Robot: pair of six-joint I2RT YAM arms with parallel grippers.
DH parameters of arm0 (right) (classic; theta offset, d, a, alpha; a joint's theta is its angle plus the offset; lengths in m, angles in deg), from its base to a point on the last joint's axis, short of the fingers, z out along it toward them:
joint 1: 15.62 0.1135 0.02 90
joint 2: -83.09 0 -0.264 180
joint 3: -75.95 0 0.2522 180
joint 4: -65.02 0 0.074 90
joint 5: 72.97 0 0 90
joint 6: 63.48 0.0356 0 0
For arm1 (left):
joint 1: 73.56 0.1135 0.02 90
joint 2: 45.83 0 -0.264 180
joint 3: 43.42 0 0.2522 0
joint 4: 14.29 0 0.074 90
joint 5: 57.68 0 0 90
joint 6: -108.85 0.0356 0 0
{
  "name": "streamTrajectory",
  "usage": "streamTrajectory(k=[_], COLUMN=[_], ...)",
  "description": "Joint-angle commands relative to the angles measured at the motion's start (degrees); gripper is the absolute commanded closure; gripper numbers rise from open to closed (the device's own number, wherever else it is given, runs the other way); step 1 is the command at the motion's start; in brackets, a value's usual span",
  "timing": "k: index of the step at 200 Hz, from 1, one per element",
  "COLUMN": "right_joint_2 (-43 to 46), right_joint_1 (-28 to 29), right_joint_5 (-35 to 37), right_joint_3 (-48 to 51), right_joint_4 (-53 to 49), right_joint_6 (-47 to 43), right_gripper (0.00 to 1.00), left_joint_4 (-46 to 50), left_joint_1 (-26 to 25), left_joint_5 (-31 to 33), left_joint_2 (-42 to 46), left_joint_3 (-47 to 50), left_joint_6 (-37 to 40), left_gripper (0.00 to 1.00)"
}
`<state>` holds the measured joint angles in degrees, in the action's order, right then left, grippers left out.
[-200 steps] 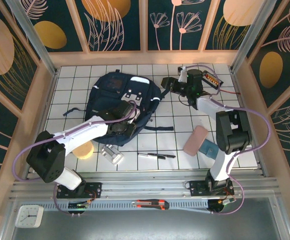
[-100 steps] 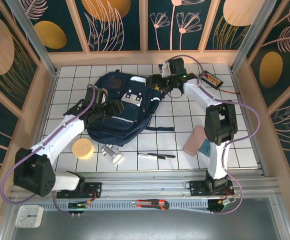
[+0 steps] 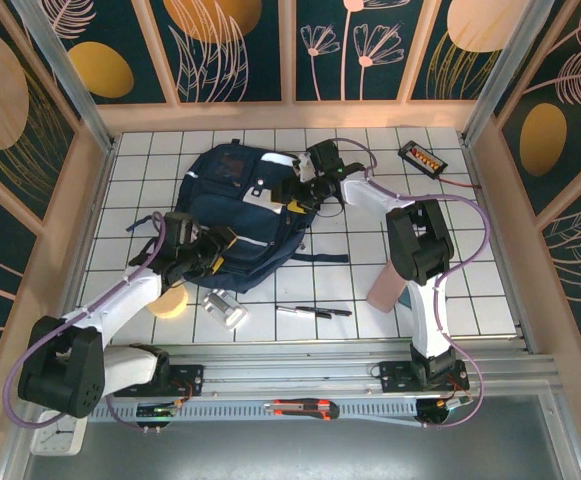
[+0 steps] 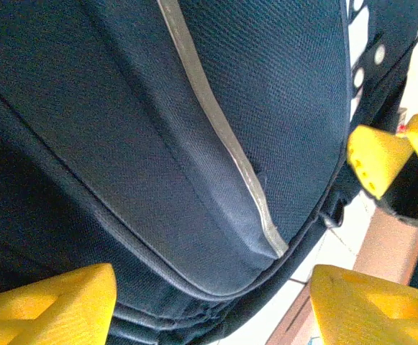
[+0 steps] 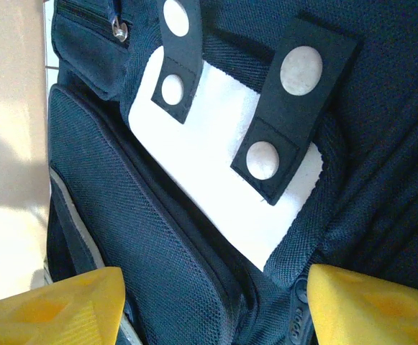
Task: Pack the student bag
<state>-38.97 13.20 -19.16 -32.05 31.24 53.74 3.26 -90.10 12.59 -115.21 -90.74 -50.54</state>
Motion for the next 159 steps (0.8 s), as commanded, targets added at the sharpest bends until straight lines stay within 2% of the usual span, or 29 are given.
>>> streamTrajectory(k=[1, 43, 86, 130, 143, 159], right_joint_2=[0.07, 0.67, 0.91, 0.90, 0.94, 0.99], right_joint_1=[-0.05, 0.04, 0.80, 1.33, 1.33, 1.33], right_joint_5=[-0.99, -0.91, -1.83, -2.31, -2.31, -2.22], right_joint_3=[2.18, 4.62, 9.51, 14.18, 14.50, 14.70], right_joint_4=[1.77, 2.59, 5.97, 9.46, 9.80, 9.78], right_joint_6=[1.11, 1.12, 2.85, 3.97, 3.88, 3.48], right_gripper=[0.32, 0.32, 0.32, 0.32, 0.32, 0.32], left_joint_4=[-7.31, -9.56, -14.45, -17.27, -18.41, -19.29], left_joint_1=[1.38, 1.84, 2.29, 2.29, 2.24, 2.29], left_joint_5=[-1.37, 0.65, 3.25, 6.71, 7.48, 7.63], left_joint_2=[-1.58, -6.24, -11.33, -17.13, -18.33, -20.17], left_joint_3=[2.51, 1.86, 2.19, 1.27, 1.11, 0.53], left_joint_6=[-5.54, -5.68, -9.28, -10.93, -11.73, -12.07], left_gripper=[0.30, 0.32, 0.34, 0.41, 0.48, 0.64])
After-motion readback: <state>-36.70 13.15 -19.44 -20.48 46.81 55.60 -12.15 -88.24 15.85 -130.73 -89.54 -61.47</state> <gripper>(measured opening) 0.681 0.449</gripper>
